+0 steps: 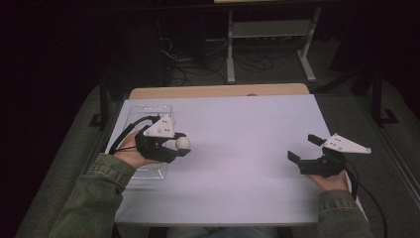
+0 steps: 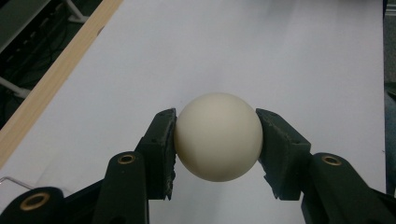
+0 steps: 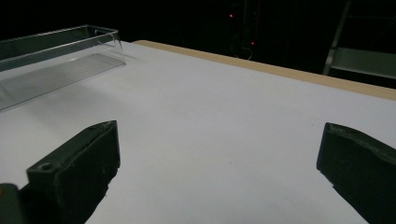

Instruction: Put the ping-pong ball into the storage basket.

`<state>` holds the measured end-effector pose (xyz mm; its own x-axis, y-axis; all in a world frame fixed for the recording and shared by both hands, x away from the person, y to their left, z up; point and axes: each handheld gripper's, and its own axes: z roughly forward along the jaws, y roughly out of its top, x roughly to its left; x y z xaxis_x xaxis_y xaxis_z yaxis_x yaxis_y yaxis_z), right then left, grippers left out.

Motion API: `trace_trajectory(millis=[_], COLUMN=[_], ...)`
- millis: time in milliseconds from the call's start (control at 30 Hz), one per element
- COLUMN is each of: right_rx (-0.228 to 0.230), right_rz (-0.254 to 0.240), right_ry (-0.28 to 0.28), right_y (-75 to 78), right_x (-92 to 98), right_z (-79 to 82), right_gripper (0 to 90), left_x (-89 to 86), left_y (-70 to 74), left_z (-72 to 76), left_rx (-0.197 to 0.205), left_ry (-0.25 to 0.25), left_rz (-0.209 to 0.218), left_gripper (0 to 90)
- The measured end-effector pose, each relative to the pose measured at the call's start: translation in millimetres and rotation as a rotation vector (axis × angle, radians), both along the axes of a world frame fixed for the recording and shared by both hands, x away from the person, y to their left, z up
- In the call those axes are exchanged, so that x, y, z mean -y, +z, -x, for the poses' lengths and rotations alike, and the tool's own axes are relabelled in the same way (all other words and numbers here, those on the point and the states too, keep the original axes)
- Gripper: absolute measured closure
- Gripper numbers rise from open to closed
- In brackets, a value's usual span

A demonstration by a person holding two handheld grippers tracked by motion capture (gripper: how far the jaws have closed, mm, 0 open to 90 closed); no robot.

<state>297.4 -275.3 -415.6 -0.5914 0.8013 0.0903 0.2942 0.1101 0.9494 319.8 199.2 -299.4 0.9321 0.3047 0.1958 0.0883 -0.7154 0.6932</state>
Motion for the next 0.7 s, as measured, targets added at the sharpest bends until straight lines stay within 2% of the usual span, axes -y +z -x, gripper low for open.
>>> trace_trajectory(millis=[267,633,700], right_rx=[-0.001,-0.004,-0.004], right_rz=[0.003,0.004,0.005], right_ry=[0.000,0.001,0.001], right_y=[-0.2,-0.4,-0.5], right_x=[-0.1,-0.2,-0.2], right_z=[0.0,-0.2,-0.2], right_gripper=[0.0,0.0,0.0], left_x=[-8.9,-26.5,-29.6], left_y=[-0.9,1.2,2.7], left_z=[0.2,-4.0,-5.8], left_rx=[0.000,-0.016,-0.018], left_ry=[0.018,0.053,0.054], left_rz=[0.008,-0.019,-0.040], left_gripper=[50.6,50.6,50.6])
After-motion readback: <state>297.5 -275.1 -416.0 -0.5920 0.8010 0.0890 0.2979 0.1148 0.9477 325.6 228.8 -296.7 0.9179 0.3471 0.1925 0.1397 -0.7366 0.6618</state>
